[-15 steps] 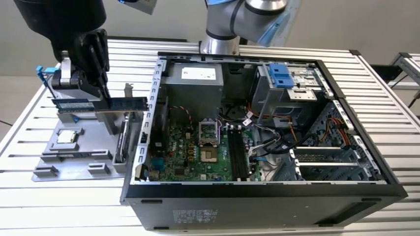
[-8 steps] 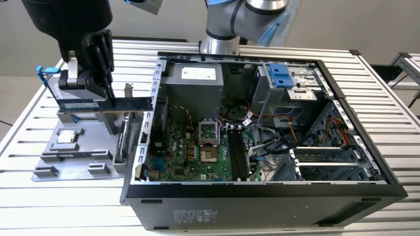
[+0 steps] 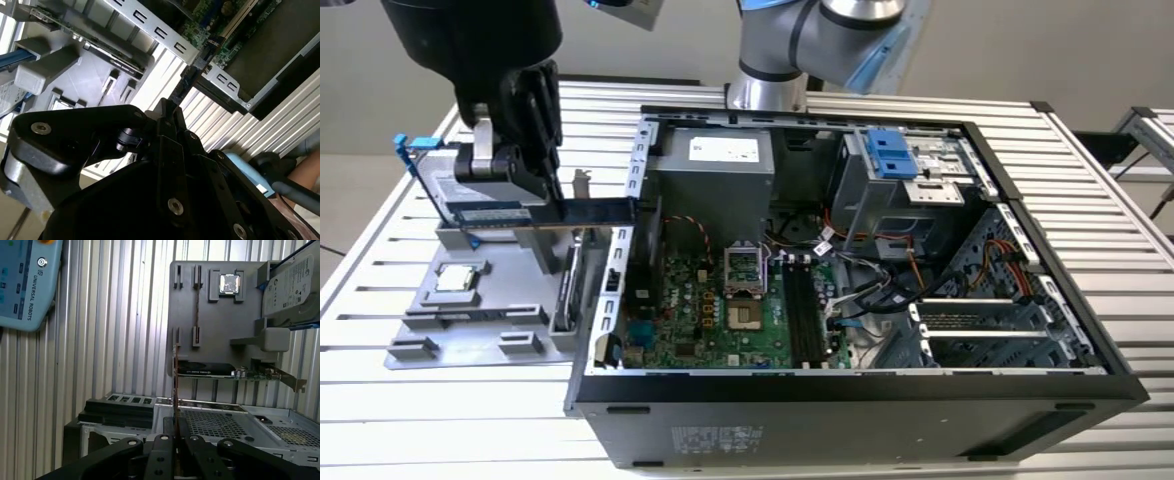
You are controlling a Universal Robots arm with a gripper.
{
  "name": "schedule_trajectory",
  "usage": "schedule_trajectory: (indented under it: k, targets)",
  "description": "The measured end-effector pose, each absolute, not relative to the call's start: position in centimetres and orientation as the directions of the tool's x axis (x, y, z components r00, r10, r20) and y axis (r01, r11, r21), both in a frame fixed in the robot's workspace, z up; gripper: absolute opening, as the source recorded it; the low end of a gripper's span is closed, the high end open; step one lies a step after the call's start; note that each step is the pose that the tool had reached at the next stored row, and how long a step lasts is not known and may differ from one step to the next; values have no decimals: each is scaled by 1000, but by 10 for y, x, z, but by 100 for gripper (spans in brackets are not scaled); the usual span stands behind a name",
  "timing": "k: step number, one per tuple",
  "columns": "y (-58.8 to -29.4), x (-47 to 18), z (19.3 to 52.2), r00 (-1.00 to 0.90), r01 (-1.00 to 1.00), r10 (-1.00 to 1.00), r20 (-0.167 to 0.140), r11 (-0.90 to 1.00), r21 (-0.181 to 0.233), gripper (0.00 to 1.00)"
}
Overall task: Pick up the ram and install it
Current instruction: 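Pick up the ram and move it above insertion slot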
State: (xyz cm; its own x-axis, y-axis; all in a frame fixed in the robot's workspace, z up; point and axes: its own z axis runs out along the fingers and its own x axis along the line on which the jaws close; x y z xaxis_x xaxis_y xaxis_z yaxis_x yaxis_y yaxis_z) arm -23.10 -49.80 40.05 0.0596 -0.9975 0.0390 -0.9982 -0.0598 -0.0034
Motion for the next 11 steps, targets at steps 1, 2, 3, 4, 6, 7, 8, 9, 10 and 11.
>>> schedule_trajectory:
  k: [1,2,3,4,6,7,8,9,10,11]
  targets:
    - [-498,-230,400,60,-998,-997,39,-60,-3,0]
    - [-498,-229,400,60,-998,-997,39,-60,-3,0]
    - [-498,-228,400,60,-998,-997,39,-60,-3,0]
    - [-498,-228,400,60,-998,-997,39,-60,-3,0]
    - [-498,-226,400,60,-998,-997,39,-60,-3,0]
    - [-498,-225,401,60,-998,-997,39,-60,-3,0]
    - [-498,-224,401,60,-998,-997,39,-60,-3,0]
    - [-498,-223,401,60,-998,-997,39,-60,-3,0]
    - [-498,-222,400,60,-998,-997,39,-60,-3,0]
    - [-498,-222,400,60,-998,-997,39,-60,-3,0]
